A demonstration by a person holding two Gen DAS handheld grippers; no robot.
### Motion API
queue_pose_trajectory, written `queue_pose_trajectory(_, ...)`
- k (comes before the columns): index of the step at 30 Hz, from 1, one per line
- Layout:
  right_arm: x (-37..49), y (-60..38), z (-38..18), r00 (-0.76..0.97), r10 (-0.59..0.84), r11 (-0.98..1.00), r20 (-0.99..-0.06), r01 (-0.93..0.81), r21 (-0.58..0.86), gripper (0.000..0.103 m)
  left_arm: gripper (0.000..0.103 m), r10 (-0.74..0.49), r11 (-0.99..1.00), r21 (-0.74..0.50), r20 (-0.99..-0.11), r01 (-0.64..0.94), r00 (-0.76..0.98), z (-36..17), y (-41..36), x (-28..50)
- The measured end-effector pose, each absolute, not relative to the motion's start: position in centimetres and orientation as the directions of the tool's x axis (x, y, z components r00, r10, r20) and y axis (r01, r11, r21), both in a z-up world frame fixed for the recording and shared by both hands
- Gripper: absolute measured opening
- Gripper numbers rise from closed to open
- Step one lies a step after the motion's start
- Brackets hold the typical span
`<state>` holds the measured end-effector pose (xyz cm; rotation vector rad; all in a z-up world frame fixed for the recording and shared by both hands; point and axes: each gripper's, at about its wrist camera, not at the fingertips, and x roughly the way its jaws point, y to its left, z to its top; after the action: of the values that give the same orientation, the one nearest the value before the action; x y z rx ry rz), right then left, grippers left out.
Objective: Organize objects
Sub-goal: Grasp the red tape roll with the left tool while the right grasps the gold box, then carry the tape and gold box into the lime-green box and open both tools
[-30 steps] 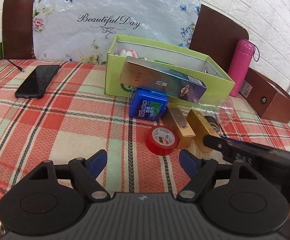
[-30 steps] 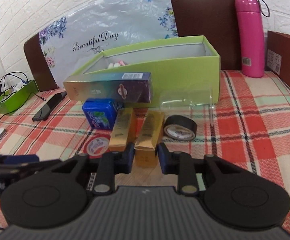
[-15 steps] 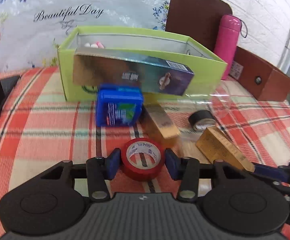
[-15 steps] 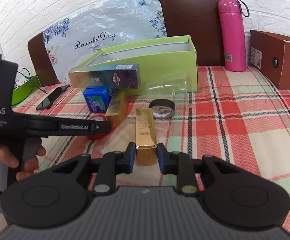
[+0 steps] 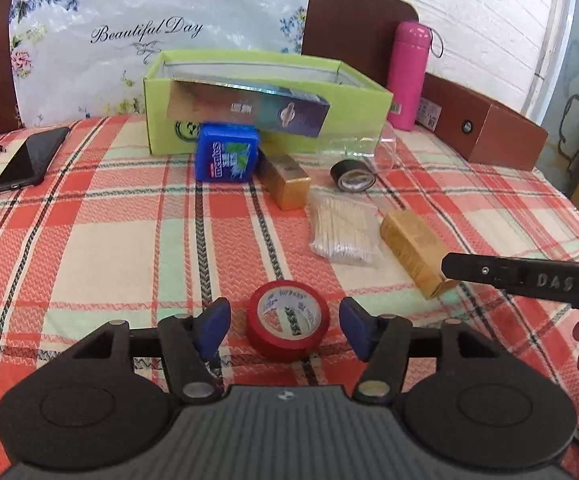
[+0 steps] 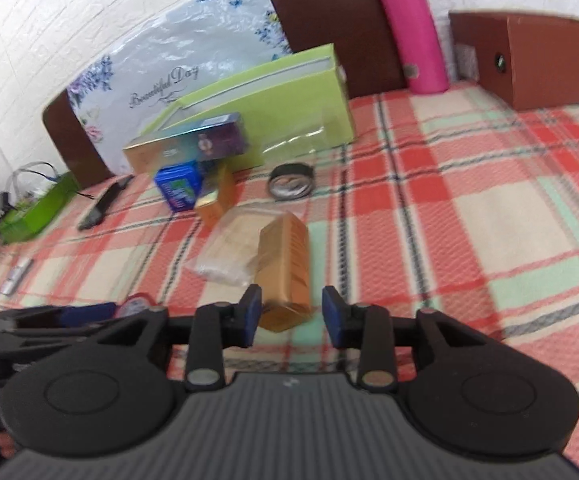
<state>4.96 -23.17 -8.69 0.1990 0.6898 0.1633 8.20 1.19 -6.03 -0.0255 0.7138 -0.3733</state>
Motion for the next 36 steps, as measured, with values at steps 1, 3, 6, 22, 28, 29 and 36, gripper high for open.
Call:
queue_pose_trajectory(1,4.8,-22.8,-8.5,0.769,0.195,0.976,-0.609,-0.094,0.195,0.04,0.063,-0.349,0.932,-0.157,-0.635,0.328,0.689,-6.0,1.2,8.3)
queue_pose_trajectory(3,4.7,-22.0,-8.3,0.778,0.183,0.983,-0.601,-0.122,0.14,0.046,0.063,-0.353,0.93,-0.16,-0.637,0.33,0.686,-5.9,1.1,8.4)
queue_pose_trajectory(6,5.3,-21.3,-8.5,0.774,0.183,0.983,-0.606,-0.14,0.118,0.047,0.063,-0.342,0.932,-0.143,-0.649,0.333,0.679,-6.1,0.6,8.4)
queue_pose_trajectory(22,8.3,-20.8,-10.4,0.73,0.151,0.988,-0.667,-0.137,0.074,0.037,0.06,-0.305,0.938,-0.087,-0.668,0.335,0.679,-6.8,-0.4,9.6)
queue_pose_trajectory(28,7.6,-21.3,-9.5,0.718,0.216,0.976,-0.661,-0.183,0.119,0.031,0.049,-0.36,0.925,-0.158,-0.661,0.347,0.658,-5.6,0.1,10.0)
queue_pose_trajectory(29,7.5,-21.5,-8.9,0.724,0.225,0.974,-0.652,-0.19,0.125,0.031,0.049,-0.373,0.921,-0.172,-0.652,0.349,0.661,-4.9,0.2,10.0)
queue_pose_trajectory(36,8.5,-22.6,-3.2,0.797,0.263,0.965,-0.544,-0.231,0.127,0.031,0.049,-0.442,0.892,-0.18,-0.537,0.415,0.718,1.5,-1.1,12.4)
